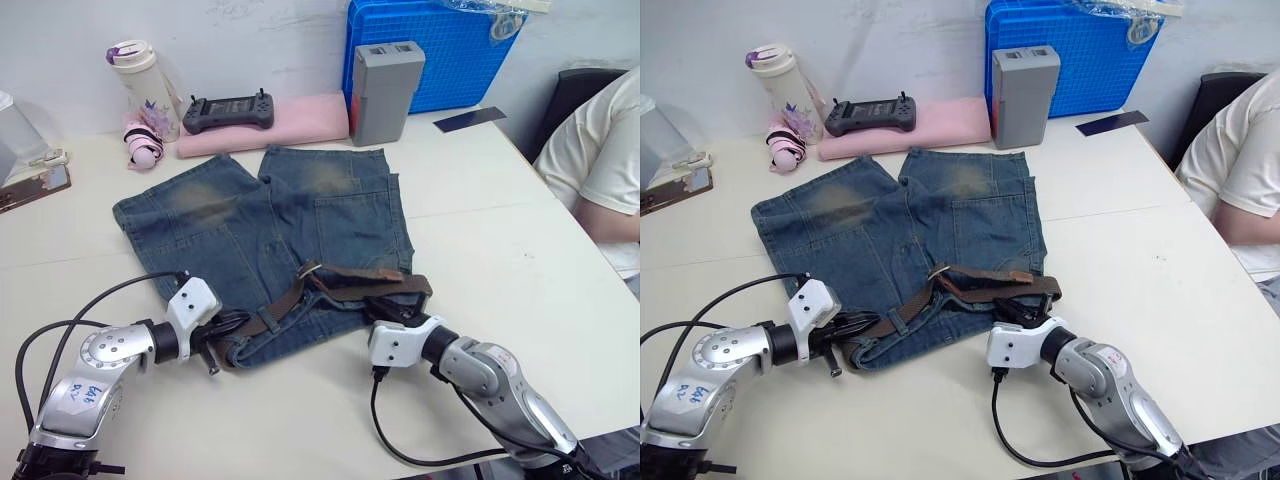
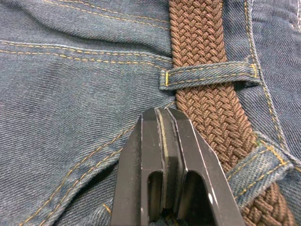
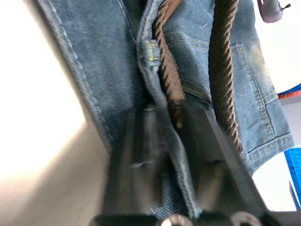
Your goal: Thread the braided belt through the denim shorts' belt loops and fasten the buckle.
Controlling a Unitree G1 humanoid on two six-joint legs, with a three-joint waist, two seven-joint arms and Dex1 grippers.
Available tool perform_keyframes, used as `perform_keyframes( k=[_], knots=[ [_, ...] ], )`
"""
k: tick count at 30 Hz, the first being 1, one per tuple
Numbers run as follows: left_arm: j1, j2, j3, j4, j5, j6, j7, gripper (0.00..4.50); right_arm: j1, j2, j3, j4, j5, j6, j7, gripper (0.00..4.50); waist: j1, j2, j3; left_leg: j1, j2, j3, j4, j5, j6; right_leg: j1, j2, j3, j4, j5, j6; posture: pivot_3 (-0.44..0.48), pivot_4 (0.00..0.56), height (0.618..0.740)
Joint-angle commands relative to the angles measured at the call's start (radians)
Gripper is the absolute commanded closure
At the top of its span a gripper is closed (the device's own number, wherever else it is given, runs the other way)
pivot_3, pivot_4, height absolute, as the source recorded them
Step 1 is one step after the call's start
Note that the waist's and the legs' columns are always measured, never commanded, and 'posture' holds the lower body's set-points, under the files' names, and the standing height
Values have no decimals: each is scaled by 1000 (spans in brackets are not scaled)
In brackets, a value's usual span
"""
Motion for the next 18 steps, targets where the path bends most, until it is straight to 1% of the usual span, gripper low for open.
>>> perform_keyframes(
  k=[1, 2, 9, 11, 12, 13, 14, 15, 16, 17, 18],
  knots=[
    [16, 8, 23, 16, 1, -2, -1, 4500, -5, -13, -36, -10, 7, -2, 12, 1945, 0, 0, 0, 0, 0, 0, 0, 0, 0, 0, 0, 0, 0, 0, 0, 0, 150, 676],
    [18, 10, 22, 15, 3, -5, -3, 4500, -6, -21, -38, 6, -6, -9, 4, 1520, 0, 0, 0, 0, 0, 0, 0, 0, 0, 0, 0, 0, 0, 0, 0, 0, 150, 676],
    [29, 16, 29, 13, 8, -21, -12, 4500, -22, -18, -19, 88, -30, 19, 21, 1520, 0, 0, 0, 0, 0, 0, 0, 0, 0, 0, 0, 0, 0, 0, 0, 0, 150, 676],
    [33, 18, 35, 15, 10, -30, -14, 4500, -18, -11, -10, 113, -37, 38, 26, 2042, 0, -1, 0, 0, 0, 0, 1, 0, 0, 1, 0, 0, 0, 0, 0, 0, 150, 676],
    [36, 20, 40, 16, 11, -34, -14, 4500, -17, -5, -9, 122, -33, 52, 30, 2164, 0, -1, -1, 1, 0, 0, 1, 0, 0, 1, 0, 0, 0, 0, 0, 0, 150, 676],
    [39, 21, 46, 17, 11, -38, -14, 4500, -18, 0, -6, 128, -31, 58, 31, 2620, 0, -1, -1, 1, 0, 0, 1, 0, 0, 1, 0, 0, 1, 0, 0, 0, 150, 676],
    [41, 22, 53, 19, 12, -42, -12, 4500, -21, 8, -4, 127, -29, 65, 32, 3220, 0, -3, -2, 1, 0, 0, 1, 0, 0, 1, 0, 0, 1, 0, 0, 0, 150, 676],
    [43, 23, 60, 23, 12, -46, -10, 4500, -25, 14, -1, 125, -30, 70, 32, 3476, 0, -4, -3, 2, 0, 0, 1, 0, 0, 2, 0, 0, 1, 0, 0, 0, 150, 676],
    [45, 24, 68, 25, 13, -51, -9, 4500, -28, 19, 2, 121, -33, 73, 30, 3842, 1, -5, -3, 2, 0, 0, 2, 0, 0, 2, 0, 0, 1, 0, 0, 0, 150, 676],
    [46, 25, 74, 27, 13, -57, -10, 4500, -29, 24, 5, 119, -36, 78, 30, 4346, 1, -5, -3, 2, 0, 0, 2, 0, 0, 3, 0, 0, 2, 0, 0, 0, 150, 676],
    [49, 25, 81, 30, 12, -66, -12, 4500, -30, 28, 7, 118, -40, 81, 30, 4448, 1, -5, -3, 2, 0, 0, 2, 0, 0, 2, 0, 0, 2, 0, 0, 0, 150, 676]
  ],
)
